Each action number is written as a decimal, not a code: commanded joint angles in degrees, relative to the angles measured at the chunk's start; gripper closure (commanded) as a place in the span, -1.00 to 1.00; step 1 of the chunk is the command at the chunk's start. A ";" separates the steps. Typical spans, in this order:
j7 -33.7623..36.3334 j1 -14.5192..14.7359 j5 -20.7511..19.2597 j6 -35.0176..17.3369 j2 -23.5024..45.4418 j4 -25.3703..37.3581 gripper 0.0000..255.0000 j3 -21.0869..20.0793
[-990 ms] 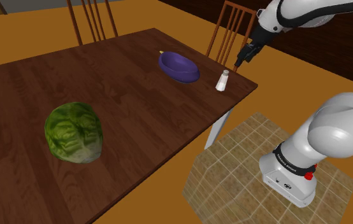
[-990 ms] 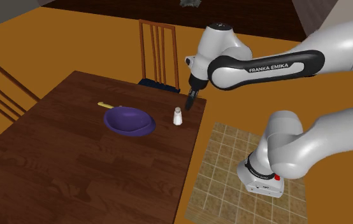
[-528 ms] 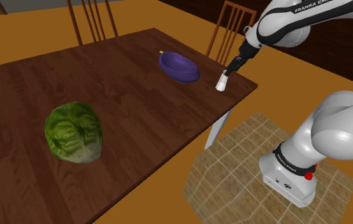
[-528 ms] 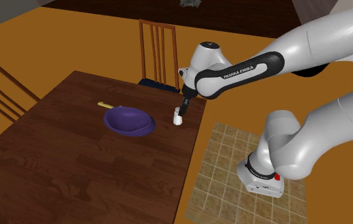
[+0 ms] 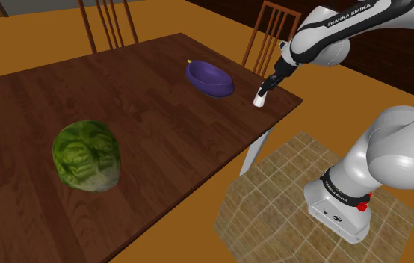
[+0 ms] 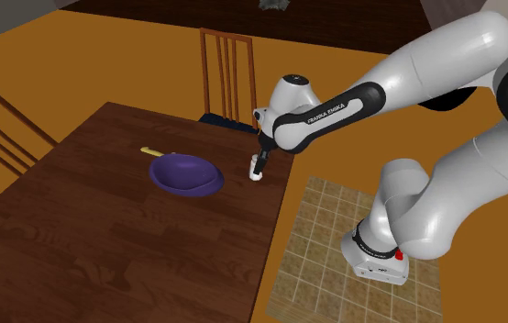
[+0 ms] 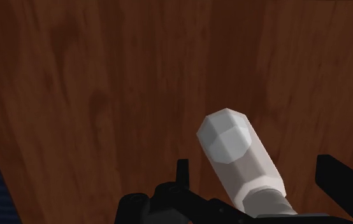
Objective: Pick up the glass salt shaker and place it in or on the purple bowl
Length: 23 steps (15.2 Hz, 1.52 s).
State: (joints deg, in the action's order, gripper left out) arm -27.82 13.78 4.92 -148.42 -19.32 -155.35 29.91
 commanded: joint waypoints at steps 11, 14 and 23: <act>-0.26 0.17 0.25 -0.41 0.32 -0.08 1.00 0.19; -0.25 0.16 0.24 -0.38 0.31 -0.06 1.00 0.18; 3.03 -2.15 -2.88 6.12 -4.28 2.12 1.00 -2.24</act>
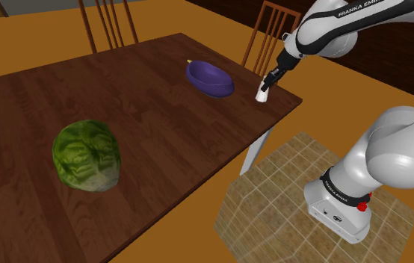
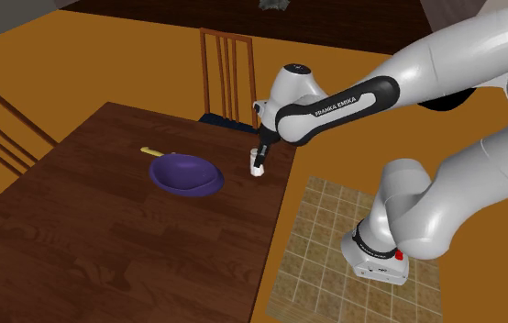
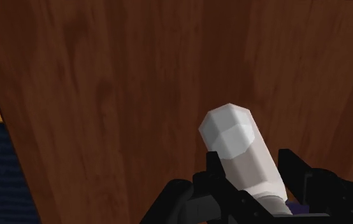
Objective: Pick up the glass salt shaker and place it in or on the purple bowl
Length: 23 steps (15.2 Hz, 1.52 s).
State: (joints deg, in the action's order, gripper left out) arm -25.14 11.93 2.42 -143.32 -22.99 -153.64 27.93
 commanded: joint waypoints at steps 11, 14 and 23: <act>3.58 -2.04 -2.53 10.89 -5.89 5.24 1.00 -3.00; 4.22 -2.27 -2.80 13.47 -6.93 6.82 1.00 -3.60; 5.78 -2.56 -3.16 20.89 -9.15 12.14 1.00 -5.08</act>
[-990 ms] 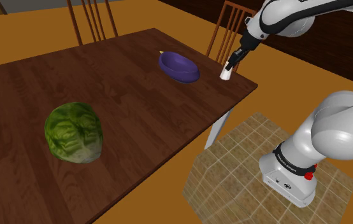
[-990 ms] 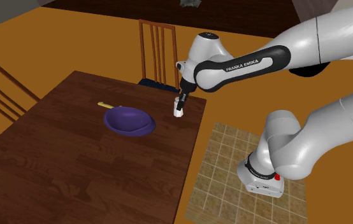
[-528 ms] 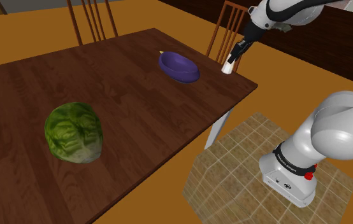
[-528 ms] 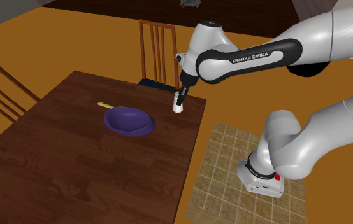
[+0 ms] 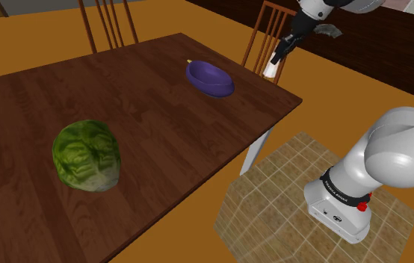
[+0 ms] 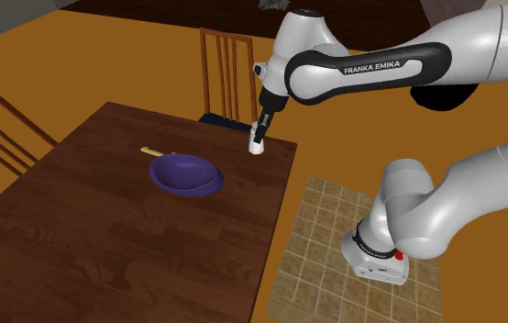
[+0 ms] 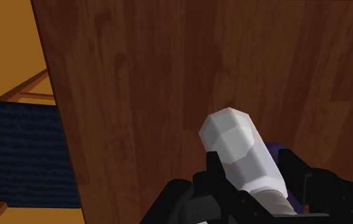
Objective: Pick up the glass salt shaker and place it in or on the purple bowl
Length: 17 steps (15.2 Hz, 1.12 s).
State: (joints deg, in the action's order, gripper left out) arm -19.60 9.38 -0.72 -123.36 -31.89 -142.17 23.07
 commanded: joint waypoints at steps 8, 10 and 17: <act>3.14 3.98 3.46 0.84 8.74 9.67 1.00 -2.05; 3.95 5.33 4.82 0.42 12.57 13.04 1.00 -2.51; 6.24 8.73 9.45 0.94 26.33 26.98 1.00 -3.89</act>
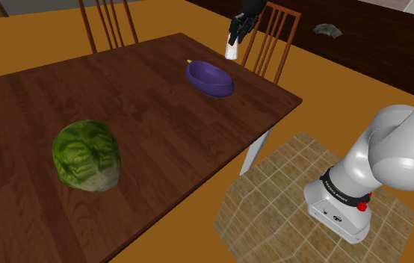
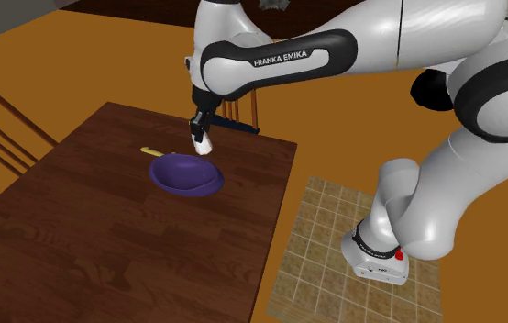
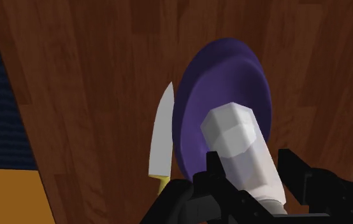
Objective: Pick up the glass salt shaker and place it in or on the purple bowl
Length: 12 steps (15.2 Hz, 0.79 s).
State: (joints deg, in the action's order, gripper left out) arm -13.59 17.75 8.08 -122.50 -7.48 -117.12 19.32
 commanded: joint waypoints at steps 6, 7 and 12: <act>1.64 1.49 3.79 1.71 12.48 13.75 1.00 -1.14; 1.47 1.49 3.92 0.98 12.59 13.12 1.00 -1.16; 0.59 1.49 4.66 -2.59 13.34 10.18 1.00 -1.28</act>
State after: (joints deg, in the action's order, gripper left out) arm -12.73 19.27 12.52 -124.32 5.59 -106.43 18.06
